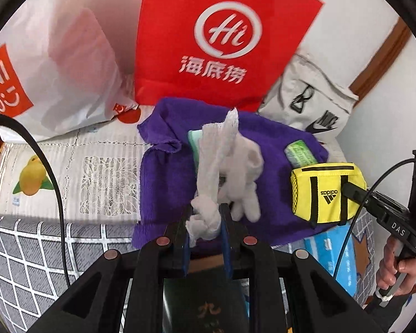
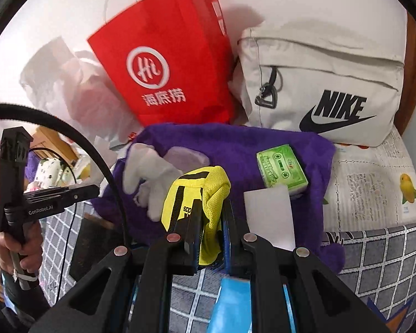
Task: Organize soft objects
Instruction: 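Carry the white cloth and yellow bag over the purple towel with both tools, then release the cloth from the left tool while the right tool releases the yellow bag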
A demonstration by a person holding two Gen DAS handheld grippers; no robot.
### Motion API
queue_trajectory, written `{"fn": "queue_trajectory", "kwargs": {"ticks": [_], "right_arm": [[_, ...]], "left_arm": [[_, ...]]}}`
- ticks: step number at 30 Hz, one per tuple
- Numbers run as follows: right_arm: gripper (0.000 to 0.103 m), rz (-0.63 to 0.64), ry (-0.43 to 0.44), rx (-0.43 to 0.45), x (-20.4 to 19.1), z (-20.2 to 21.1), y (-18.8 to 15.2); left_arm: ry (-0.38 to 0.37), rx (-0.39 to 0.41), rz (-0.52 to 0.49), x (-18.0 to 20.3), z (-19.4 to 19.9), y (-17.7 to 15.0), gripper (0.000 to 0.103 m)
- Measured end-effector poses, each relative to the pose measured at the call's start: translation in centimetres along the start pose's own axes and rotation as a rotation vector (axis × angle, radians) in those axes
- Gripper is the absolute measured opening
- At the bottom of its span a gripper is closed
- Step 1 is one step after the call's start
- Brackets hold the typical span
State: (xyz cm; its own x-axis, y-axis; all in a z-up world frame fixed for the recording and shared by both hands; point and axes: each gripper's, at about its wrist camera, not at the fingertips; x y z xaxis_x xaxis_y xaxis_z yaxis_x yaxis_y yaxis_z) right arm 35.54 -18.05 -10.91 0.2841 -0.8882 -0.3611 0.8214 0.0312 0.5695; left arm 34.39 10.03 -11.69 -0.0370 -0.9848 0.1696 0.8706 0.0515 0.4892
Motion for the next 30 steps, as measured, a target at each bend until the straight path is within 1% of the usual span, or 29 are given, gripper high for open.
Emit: {"fn": "queue_trajectory", "kwargs": {"ticks": [2,5,7,11,13,17,21,26,30], "right_arm": [[0.013,-0.005,-0.012,-0.005,0.2,-0.6,0.3],[0.013,-0.017,0.024,0.017,0.2,-0.5,0.8],[0.013,-0.009,0.017,0.016,0.1,-0.7,1.0],[0.013,-0.005,0.01,-0.015,0.1,-1.9,0.9],[0.013,0.006,-0.008,-0.045,0.0,-2.7,0.5],[0.013,0.002,-0.01,-0.098,0.2,-4.6,0.2],[0.013,0.014,-0.024,-0.118,0.1,-5.8,0.2],[0.015,0.005,-0.038,-0.126,0.6,-6.4,0.2],[0.019,0.015,-0.062,-0.146,0.7,-6.8,0.2]], "left_arm": [[0.01,-0.02,0.008,-0.2,-1.0,0.3,0.018],[0.005,-0.044,0.008,-0.3,-2.4,1.1,0.018],[0.002,-0.045,0.007,-0.3,-2.8,1.4,0.018],[-0.005,-0.053,-0.004,-0.1,-3.8,1.9,0.018],[-0.003,-0.056,-0.007,0.0,-4.2,2.1,0.018],[0.024,-0.067,-0.018,0.1,-5.2,2.2,0.018],[0.019,-0.085,-0.02,0.3,-6.2,2.3,0.018],[0.02,-0.088,-0.04,0.8,-7.0,2.3,0.018],[0.024,-0.102,-0.052,0.8,-7.5,2.3,0.019]]}}
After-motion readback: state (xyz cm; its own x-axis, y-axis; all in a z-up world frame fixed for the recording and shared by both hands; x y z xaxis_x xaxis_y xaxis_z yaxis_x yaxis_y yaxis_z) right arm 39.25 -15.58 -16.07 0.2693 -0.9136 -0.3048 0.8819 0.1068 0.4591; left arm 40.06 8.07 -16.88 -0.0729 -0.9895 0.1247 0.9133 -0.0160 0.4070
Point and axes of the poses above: each gripper's, at about its wrist camera, not at the fingertips, and z roughly against the way its jaws point, x to its right, y to its top, and after that the axes turned 8 degrees about y, right-handed
